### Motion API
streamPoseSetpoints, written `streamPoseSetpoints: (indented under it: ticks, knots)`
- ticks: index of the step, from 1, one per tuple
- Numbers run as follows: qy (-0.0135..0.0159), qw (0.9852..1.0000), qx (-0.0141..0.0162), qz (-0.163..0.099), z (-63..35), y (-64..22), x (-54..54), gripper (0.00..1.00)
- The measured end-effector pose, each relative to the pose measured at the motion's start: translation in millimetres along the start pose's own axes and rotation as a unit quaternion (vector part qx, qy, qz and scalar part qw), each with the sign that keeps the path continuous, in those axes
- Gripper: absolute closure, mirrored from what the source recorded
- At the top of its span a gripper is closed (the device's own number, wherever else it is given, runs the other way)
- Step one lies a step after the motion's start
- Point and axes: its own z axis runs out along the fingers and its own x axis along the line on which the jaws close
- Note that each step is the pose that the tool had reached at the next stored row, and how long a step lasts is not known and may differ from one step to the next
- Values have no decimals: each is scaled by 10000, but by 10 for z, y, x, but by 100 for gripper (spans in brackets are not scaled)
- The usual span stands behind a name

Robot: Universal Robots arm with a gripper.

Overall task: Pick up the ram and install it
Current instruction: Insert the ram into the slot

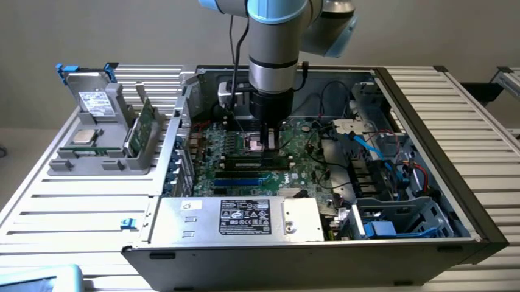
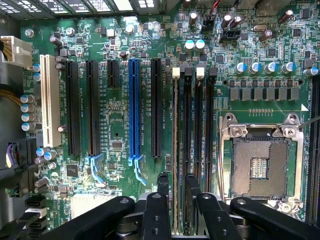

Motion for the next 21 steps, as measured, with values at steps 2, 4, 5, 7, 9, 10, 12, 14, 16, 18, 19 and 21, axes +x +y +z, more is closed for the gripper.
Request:
streamPoseSetpoints:
  ticks: [2, 4, 5, 7, 9, 10, 12, 14, 16, 18, 19, 21]
  knots:
    - [0, 10000, 0, 0, 0, 0, 0, 72]
    - [0, 10000, 0, 0, 0, 0, 0, 72]
    - [0, 10000, 0, 0, 0, 0, 0, 72]
    - [0, 10000, 0, 0, 0, 0, 0, 72]
    - [0, 10000, 0, 0, -13, 0, 1, 72]
    - [1, 10000, 0, 0, -24, 0, 2, 72]
    - [3, 10000, 0, 0, -54, 0, 4, 72]
    - [3, 10000, 0, 0, -79, 0, 6, 72]
    - [3, 10000, 0, 0, -106, 0, 8, 72]
    - [3, 10000, 0, 0, -129, 0, 9, 72]
    - [3, 10000, 0, 0, -141, 0, 10, 72]
    - [3, 10000, 0, 0, -167, 0, 12, 72]
